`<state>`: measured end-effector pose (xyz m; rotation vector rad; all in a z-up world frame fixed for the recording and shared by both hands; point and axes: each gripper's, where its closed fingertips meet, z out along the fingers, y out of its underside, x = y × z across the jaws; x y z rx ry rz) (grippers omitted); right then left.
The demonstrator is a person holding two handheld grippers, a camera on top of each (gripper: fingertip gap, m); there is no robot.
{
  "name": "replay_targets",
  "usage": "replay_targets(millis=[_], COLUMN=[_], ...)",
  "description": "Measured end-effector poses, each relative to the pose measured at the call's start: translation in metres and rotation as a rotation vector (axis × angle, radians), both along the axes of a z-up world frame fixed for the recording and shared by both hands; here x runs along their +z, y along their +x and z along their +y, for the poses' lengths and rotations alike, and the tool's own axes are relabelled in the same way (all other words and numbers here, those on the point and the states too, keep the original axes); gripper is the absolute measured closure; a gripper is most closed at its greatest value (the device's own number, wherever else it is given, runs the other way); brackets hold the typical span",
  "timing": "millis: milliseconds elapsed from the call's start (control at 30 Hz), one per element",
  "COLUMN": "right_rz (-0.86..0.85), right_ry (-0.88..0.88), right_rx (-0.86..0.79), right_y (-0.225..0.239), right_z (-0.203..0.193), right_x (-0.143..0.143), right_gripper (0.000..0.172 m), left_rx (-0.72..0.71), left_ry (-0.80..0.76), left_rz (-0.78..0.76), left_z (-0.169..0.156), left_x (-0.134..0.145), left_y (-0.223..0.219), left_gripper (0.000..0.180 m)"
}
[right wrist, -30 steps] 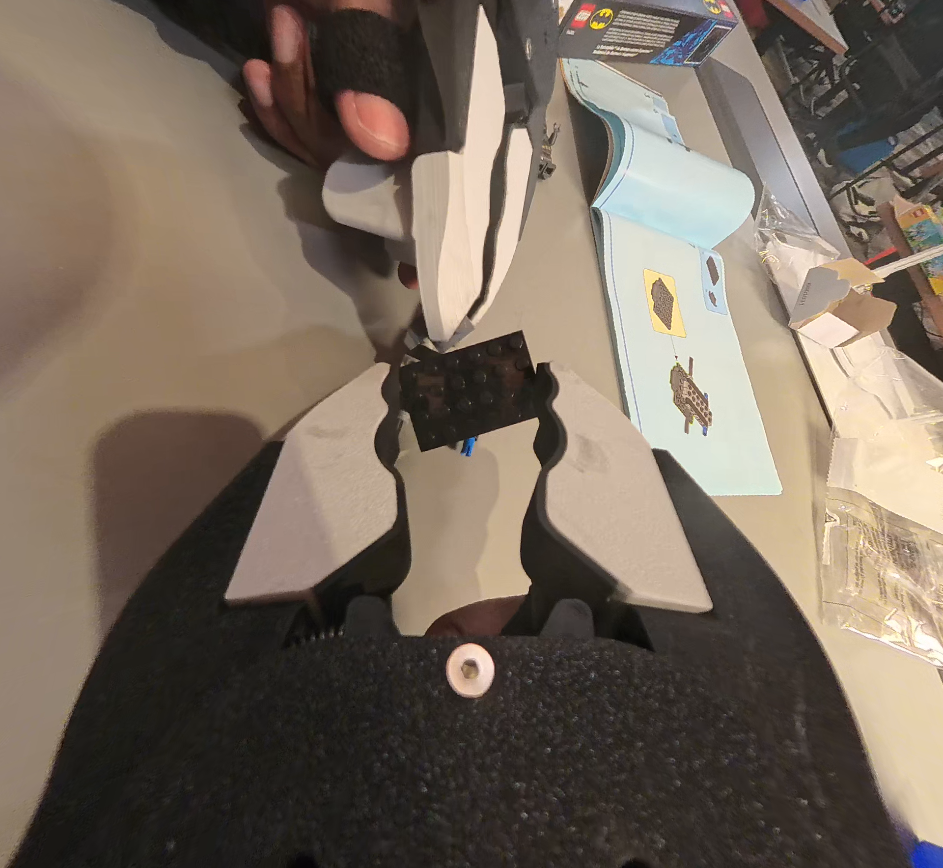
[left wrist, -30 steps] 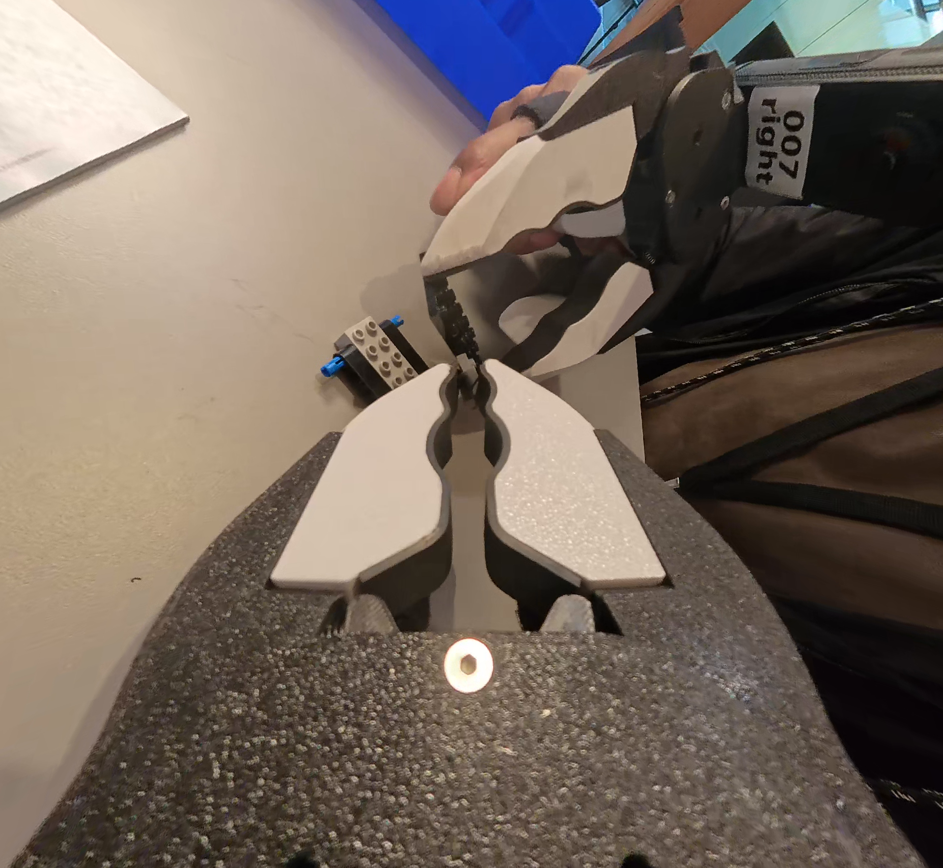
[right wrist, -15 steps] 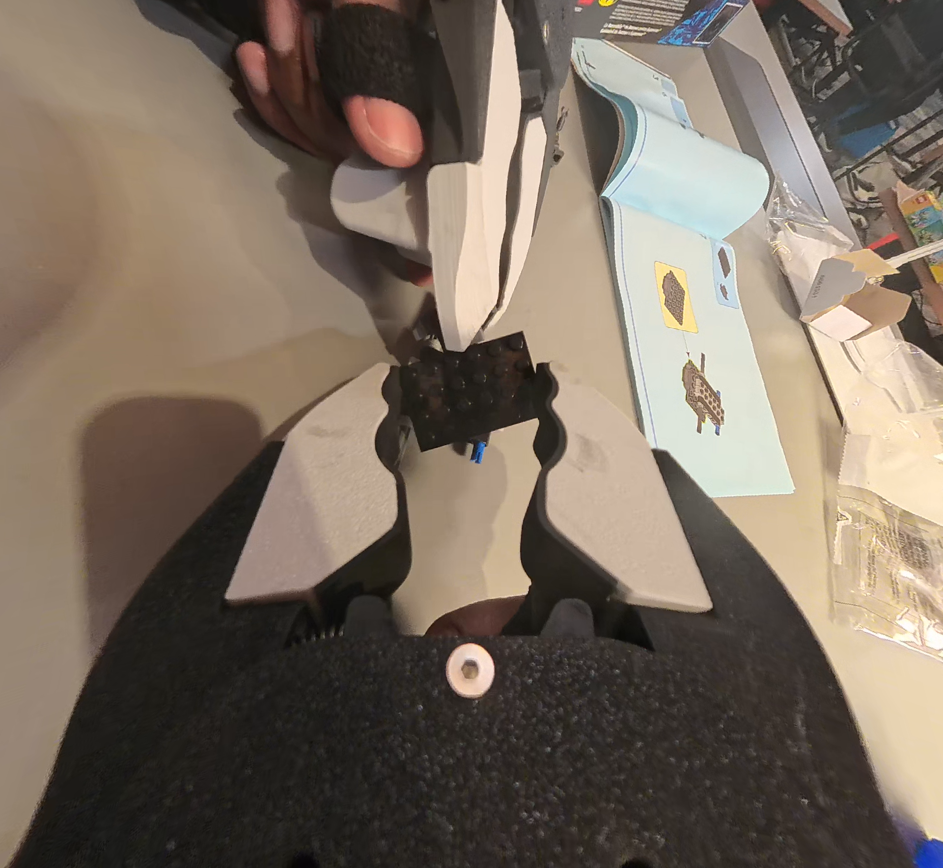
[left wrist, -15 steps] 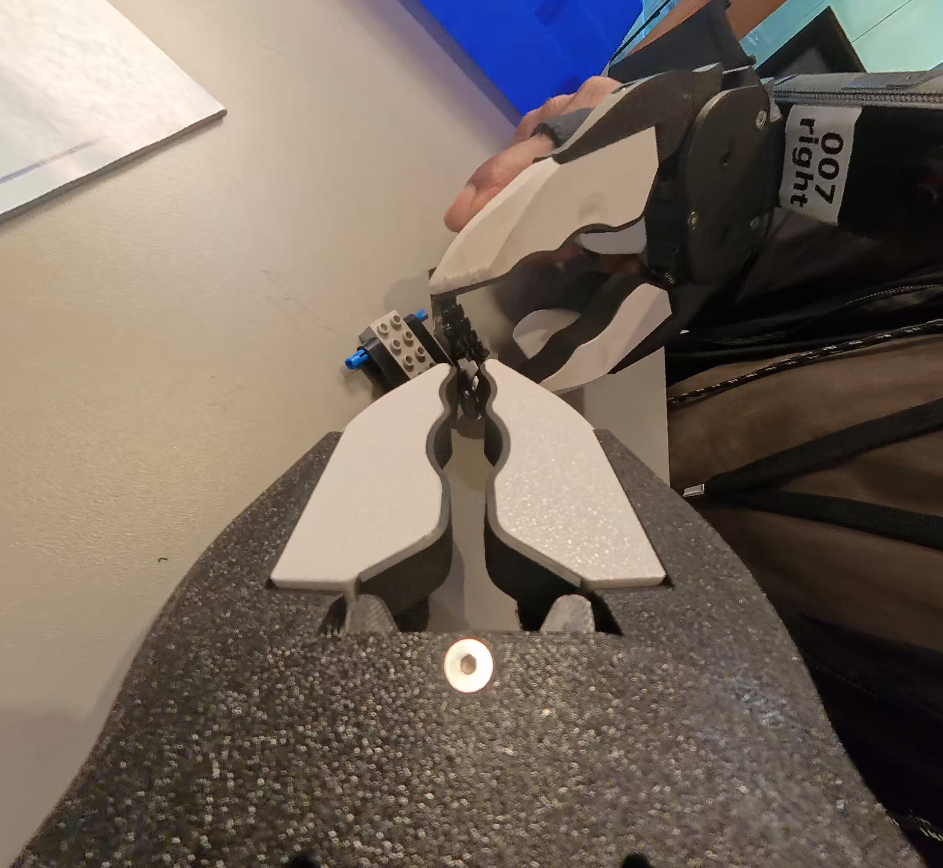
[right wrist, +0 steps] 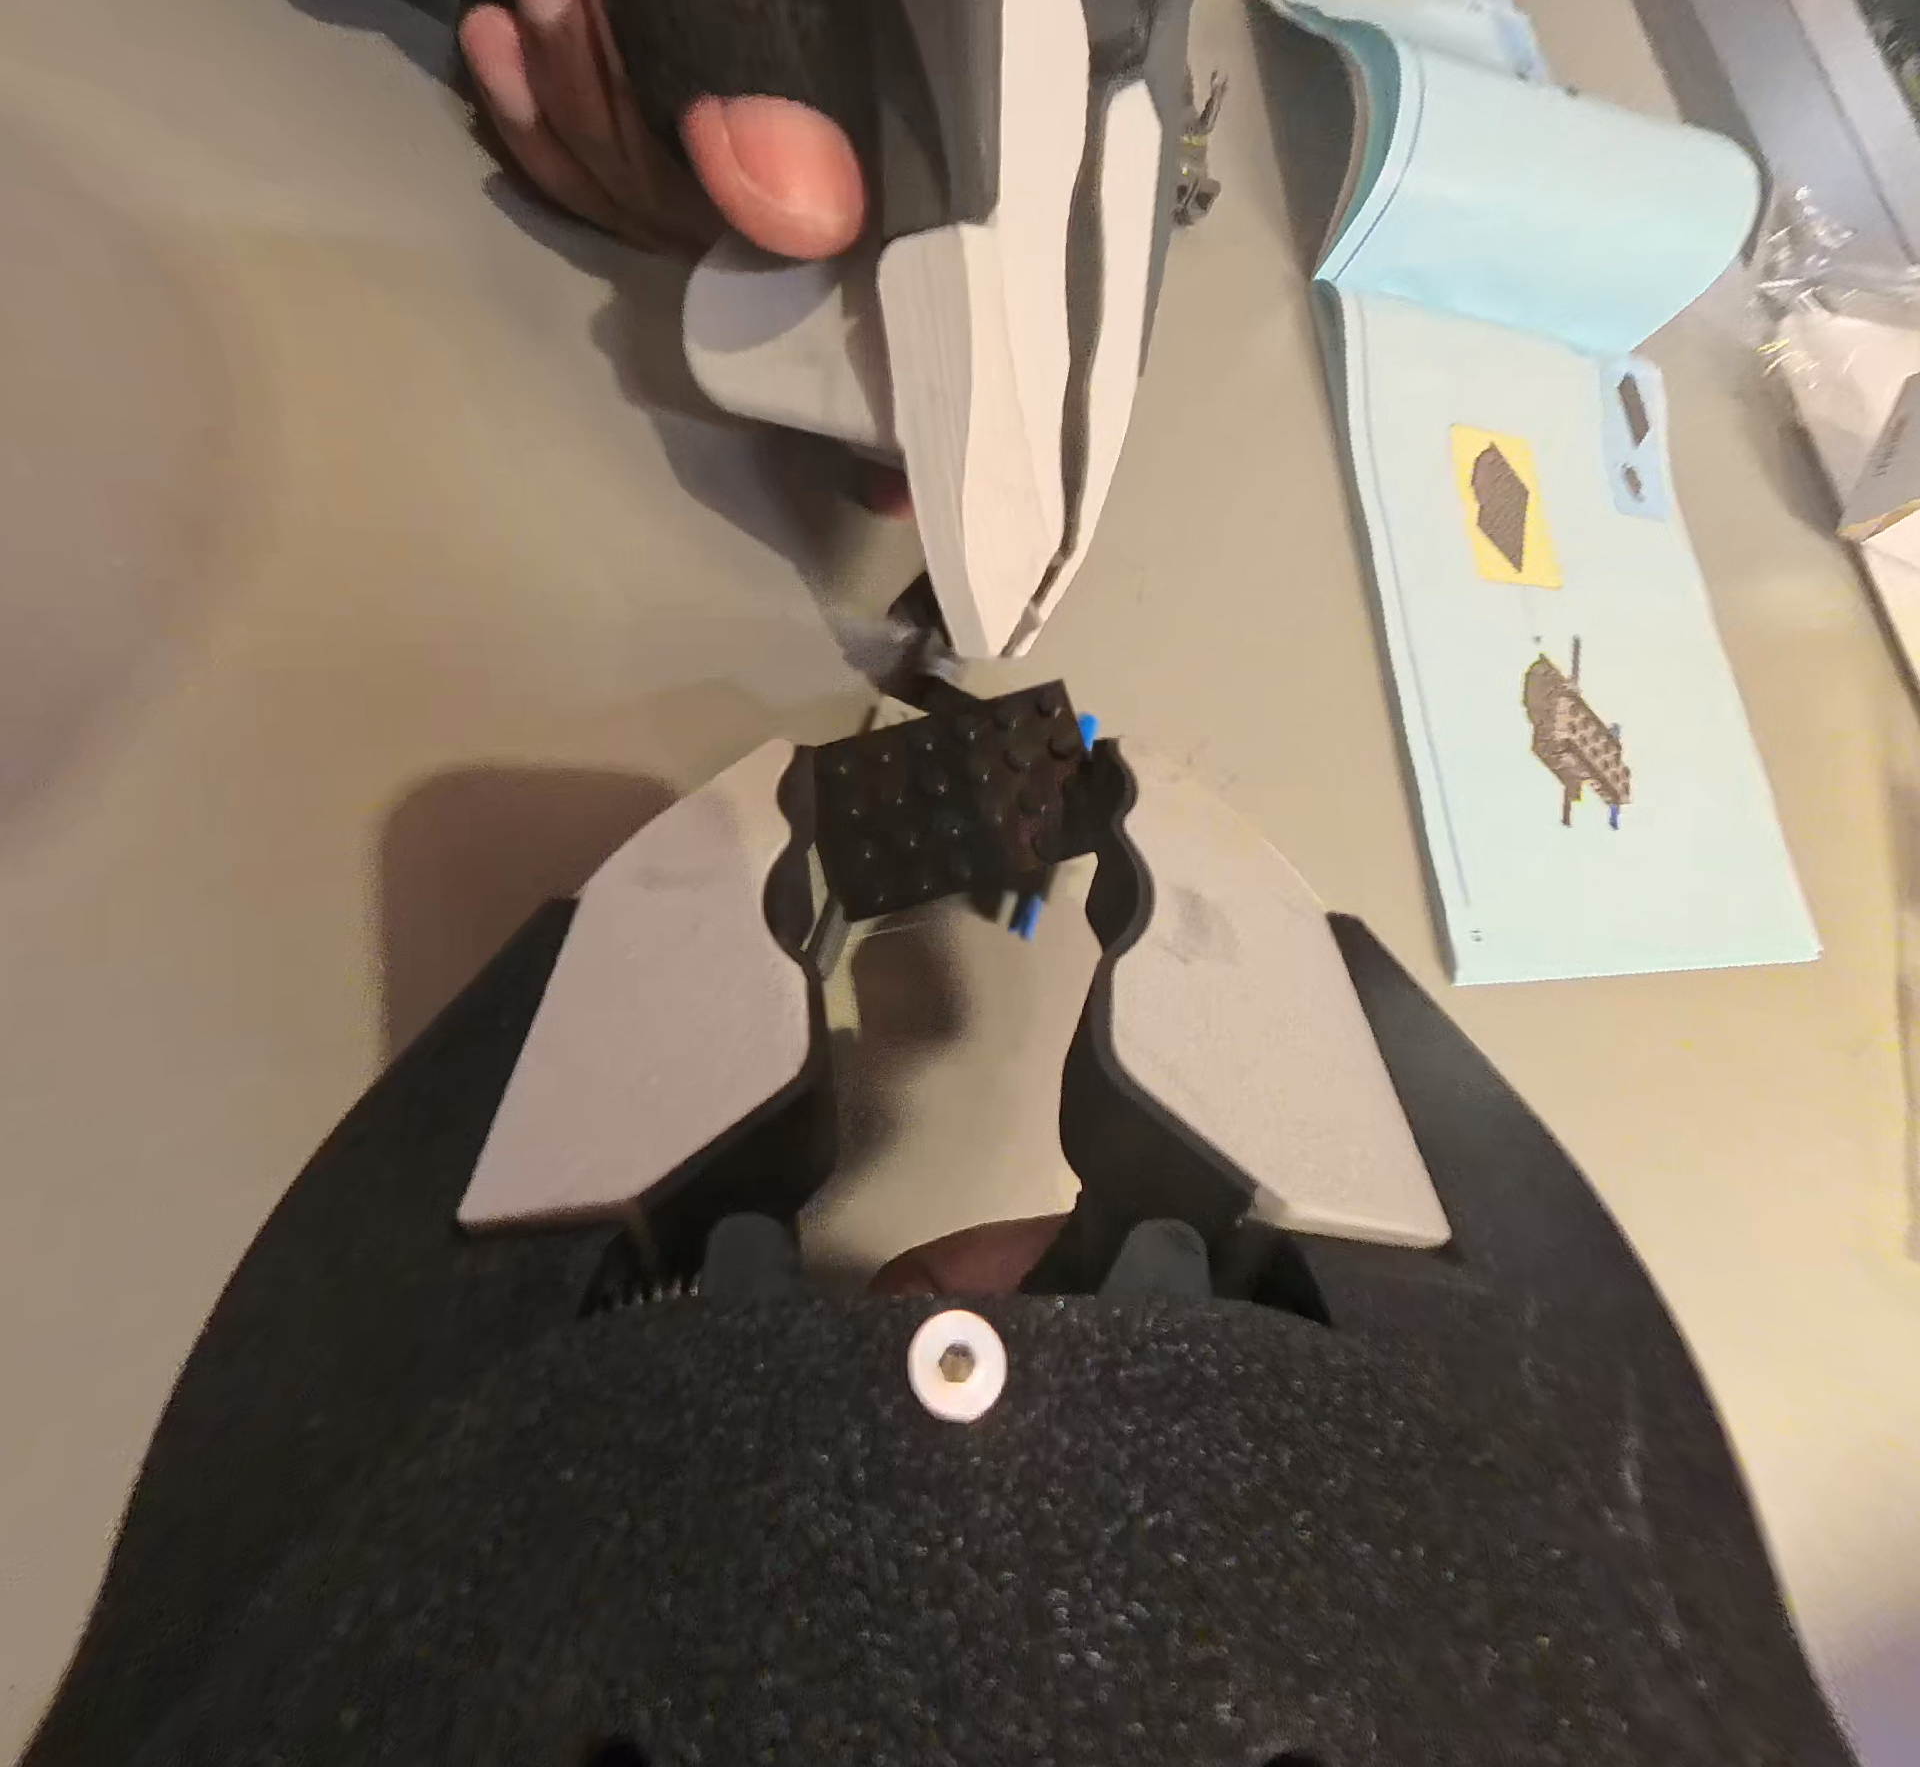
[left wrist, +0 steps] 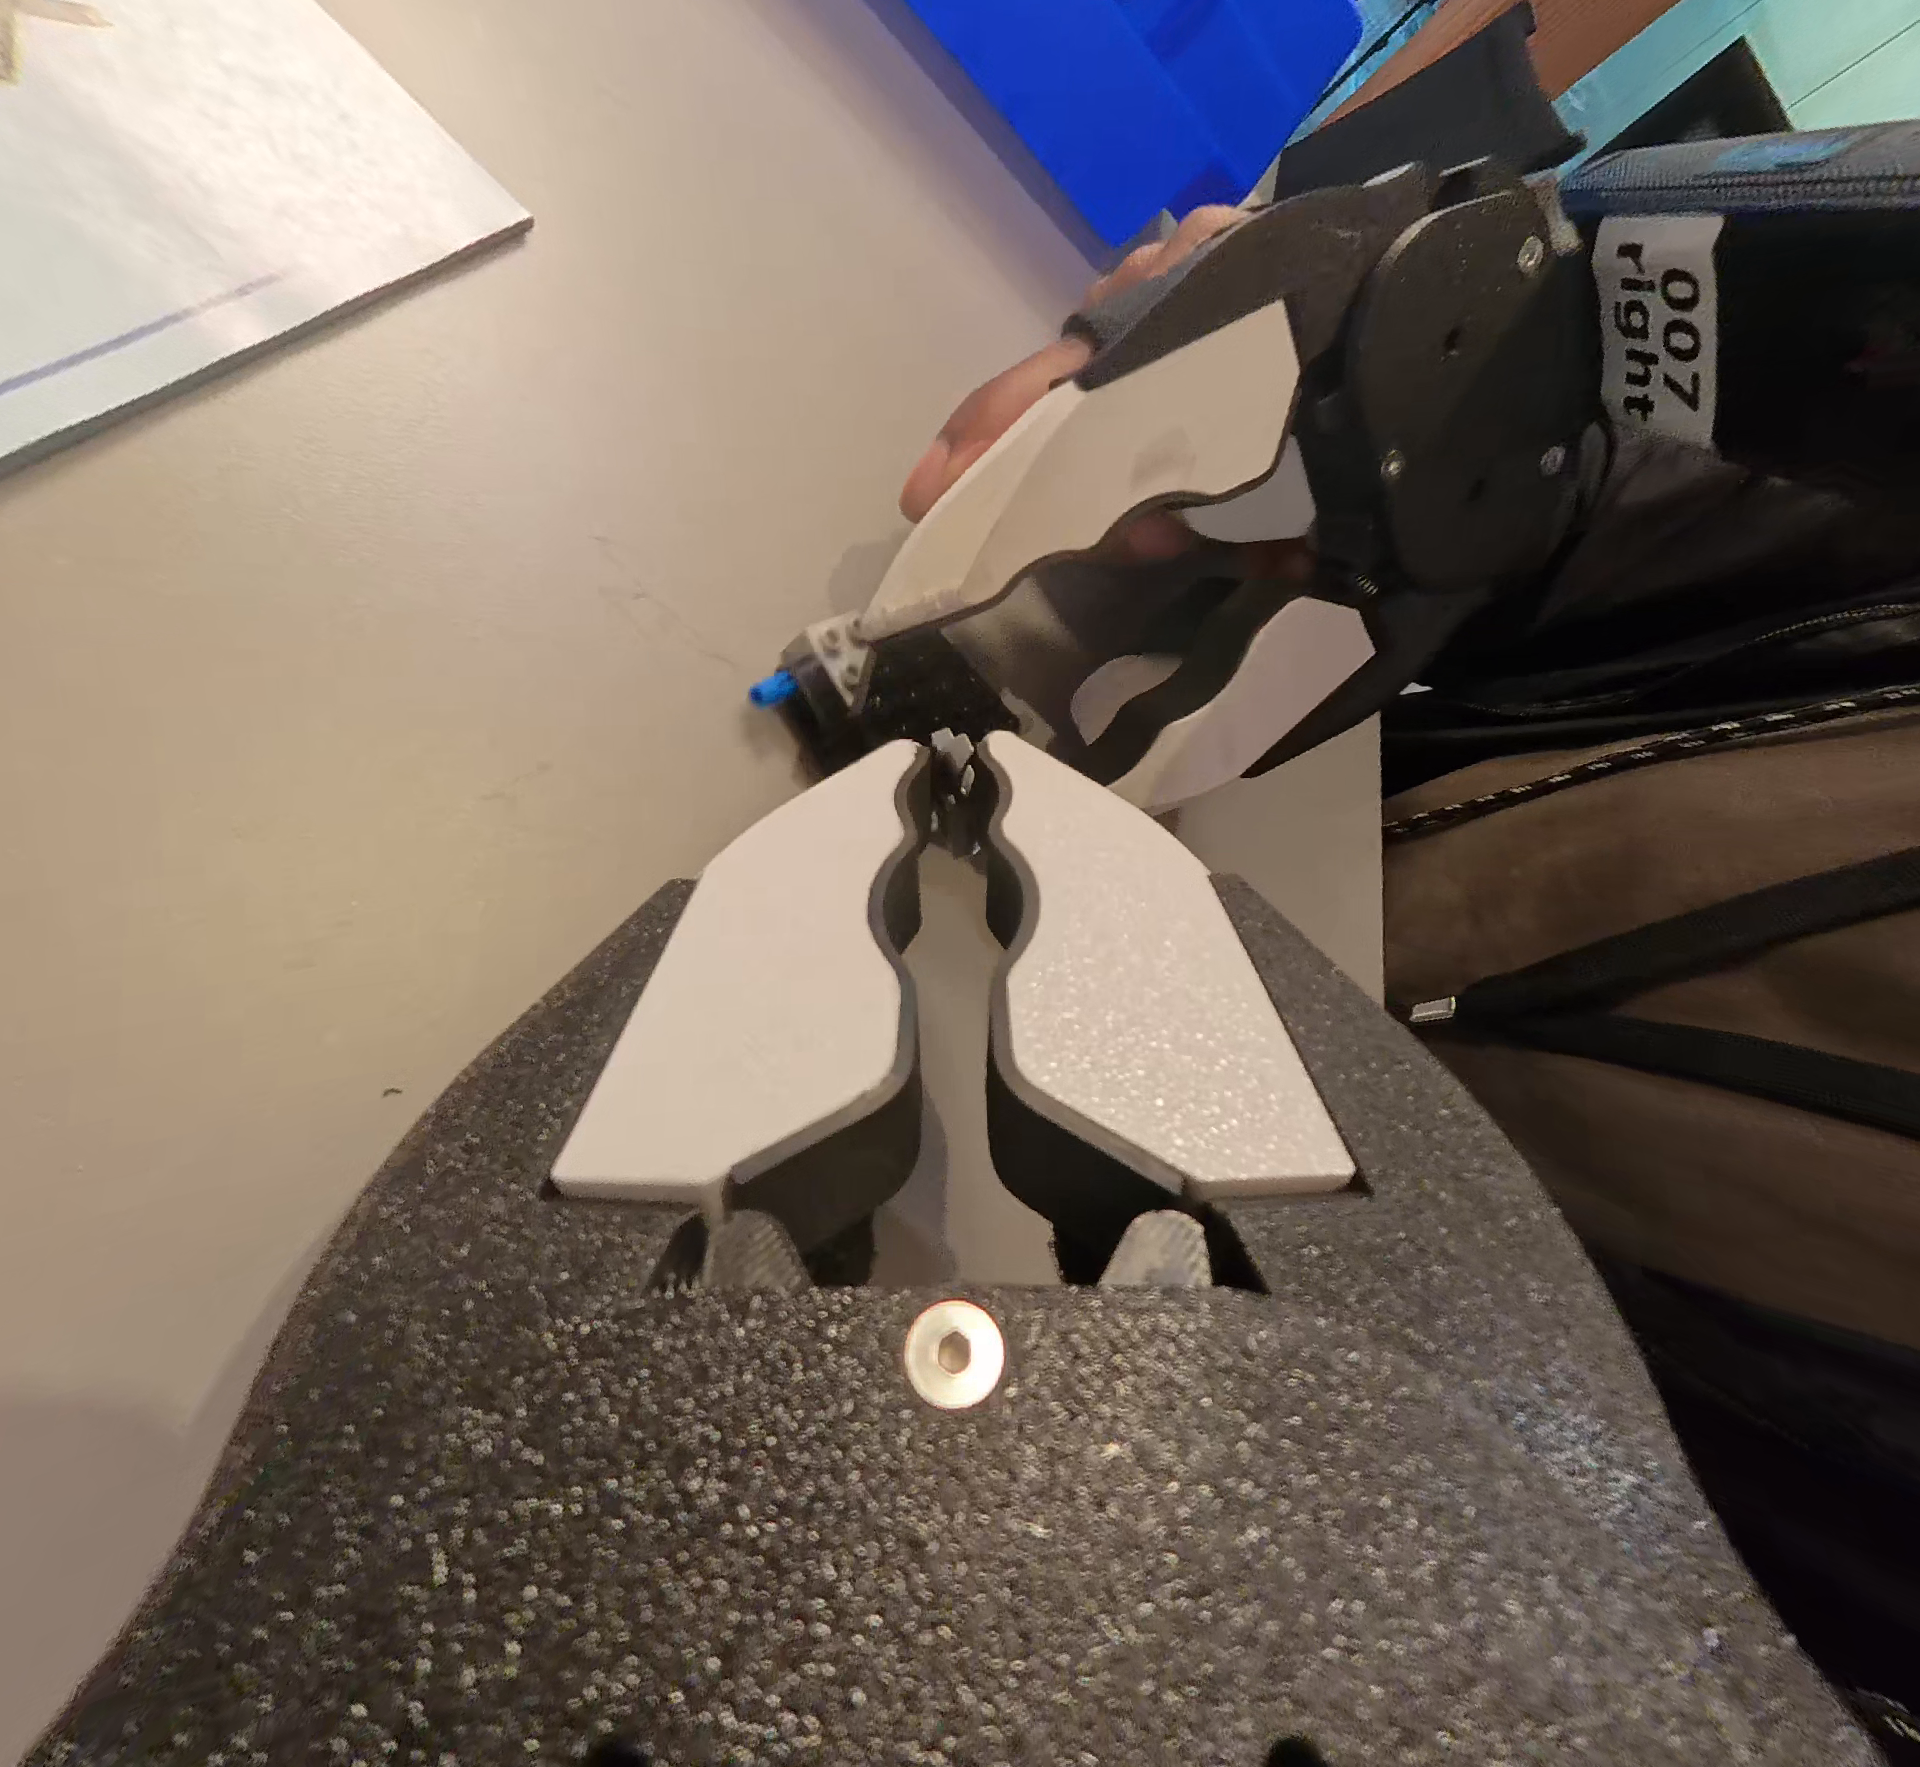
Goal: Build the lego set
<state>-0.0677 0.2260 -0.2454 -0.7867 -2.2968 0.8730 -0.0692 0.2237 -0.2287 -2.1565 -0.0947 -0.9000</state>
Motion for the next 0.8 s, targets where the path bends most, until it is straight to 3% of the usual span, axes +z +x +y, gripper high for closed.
replay_targets(millis=[567,800], right_rz=[0.016,0.145], right_ry=[-0.113,-0.127], right_rx=[-0.029,0.06], right_y=[-0.004,0.001], right_z=[0.011,-0.003], right_x=[0.018,0.035], right_gripper=[0.117,0.119], left_rx=[0.036,-0.013], left_ry=[0.047,0.157], left_rz=[-0.064,-0.244], left_z=[0.0,0.001], left_x=[0.011,0.039], left_y=[-0.008,0.005], left_gripper=[0.174,0.174])
